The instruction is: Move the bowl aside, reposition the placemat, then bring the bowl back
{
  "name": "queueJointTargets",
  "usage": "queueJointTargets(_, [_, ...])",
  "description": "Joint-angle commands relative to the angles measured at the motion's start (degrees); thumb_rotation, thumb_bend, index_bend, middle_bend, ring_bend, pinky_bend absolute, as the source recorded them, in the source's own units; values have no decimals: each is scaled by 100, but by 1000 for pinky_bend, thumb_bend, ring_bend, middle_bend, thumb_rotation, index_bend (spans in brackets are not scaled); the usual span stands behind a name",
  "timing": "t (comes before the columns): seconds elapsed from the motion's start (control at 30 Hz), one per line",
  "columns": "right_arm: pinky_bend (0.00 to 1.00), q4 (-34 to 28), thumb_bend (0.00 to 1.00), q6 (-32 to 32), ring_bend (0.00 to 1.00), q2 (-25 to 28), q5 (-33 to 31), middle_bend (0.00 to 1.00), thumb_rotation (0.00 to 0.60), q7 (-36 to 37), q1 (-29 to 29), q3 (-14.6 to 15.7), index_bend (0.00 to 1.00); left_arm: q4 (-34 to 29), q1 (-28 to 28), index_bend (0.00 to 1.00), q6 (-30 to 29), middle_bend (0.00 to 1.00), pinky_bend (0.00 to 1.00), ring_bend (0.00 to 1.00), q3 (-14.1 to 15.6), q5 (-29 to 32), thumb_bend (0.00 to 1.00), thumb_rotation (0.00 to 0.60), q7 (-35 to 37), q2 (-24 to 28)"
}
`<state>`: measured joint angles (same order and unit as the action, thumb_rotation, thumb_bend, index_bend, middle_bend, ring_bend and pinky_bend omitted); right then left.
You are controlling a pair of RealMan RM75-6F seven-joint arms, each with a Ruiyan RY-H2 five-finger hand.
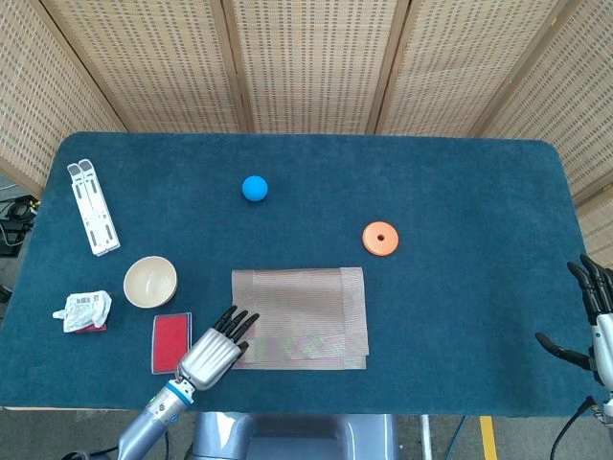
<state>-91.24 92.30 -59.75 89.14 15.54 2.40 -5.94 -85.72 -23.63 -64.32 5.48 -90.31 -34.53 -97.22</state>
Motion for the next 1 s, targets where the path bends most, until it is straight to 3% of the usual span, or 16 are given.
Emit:
queueJointTargets(0.03, [0,1,68,-1,0,-1,-2,0,600,-1,0,0,39,-196,-39,586,-78,0,0,0,-103,-28,512,600,27,126])
queueJointTargets(0.27, [0,57,68,-85,0,-20,-120,0,600,-6,28,-41,39,-740,-294,586,-63,0,0,0,-677,184,512,600,31,550])
queueJointTargets(0.5, [0,210,68,-412,0,-53,-522,0,600,53,131,-171,39,-949,-895,594,465,0,0,0,-1675,1052,511,600,31,950])
queueJointTargets(0.83, [0,323,67,-641,0,-80,-828,0,600,-46,208,-285,39,94,-1939,598,1182,0,0,0,-2752,2264,511,600,289,805])
queueJointTargets(0.9, [0,342,67,-685,0,-100,-904,0,600,-91,221,-311,39,567,-2242,598,1405,0,0,0,-3029,2644,510,600,455,681])
queueJointTargets(1.0, [0,383,68,-731,0,-132,-995,0,600,-150,239,-347,39,1103,-2553,592,1614,0,0,0,-3193,2964,510,600,548,537])
